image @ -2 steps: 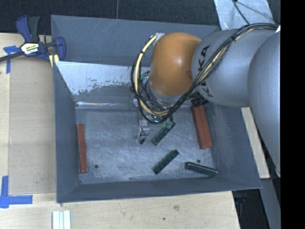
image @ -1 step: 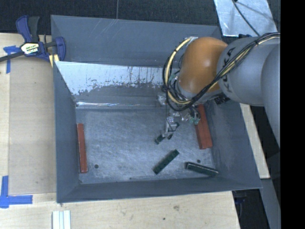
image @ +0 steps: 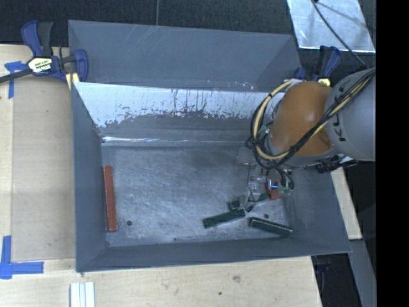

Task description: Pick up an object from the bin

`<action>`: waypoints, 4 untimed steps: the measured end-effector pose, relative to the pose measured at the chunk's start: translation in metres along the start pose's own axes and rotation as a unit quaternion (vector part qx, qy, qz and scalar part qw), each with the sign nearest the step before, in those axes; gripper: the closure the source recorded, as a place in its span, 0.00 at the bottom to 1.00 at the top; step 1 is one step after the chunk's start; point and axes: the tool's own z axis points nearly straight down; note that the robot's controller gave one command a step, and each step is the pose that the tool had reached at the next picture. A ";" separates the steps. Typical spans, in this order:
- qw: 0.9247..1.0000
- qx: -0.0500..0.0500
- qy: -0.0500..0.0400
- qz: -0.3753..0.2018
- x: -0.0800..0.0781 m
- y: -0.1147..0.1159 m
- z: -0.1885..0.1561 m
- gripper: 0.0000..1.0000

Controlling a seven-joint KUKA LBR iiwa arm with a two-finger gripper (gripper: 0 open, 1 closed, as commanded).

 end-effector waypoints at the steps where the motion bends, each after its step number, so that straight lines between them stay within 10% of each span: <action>1: 0.997 -0.001 0.000 -0.077 0.065 0.035 0.000 0.00; 2: 0.991 -0.001 0.001 -0.134 0.072 0.077 0.000 0.00; 3: 0.991 -0.001 0.000 -0.132 0.072 0.076 -0.001 1.00; 4: 0.991 -0.001 0.001 -0.132 0.072 0.076 0.000 0.00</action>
Offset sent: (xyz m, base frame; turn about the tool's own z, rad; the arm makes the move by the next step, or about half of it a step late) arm -0.0614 0.0419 -0.0008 -0.1530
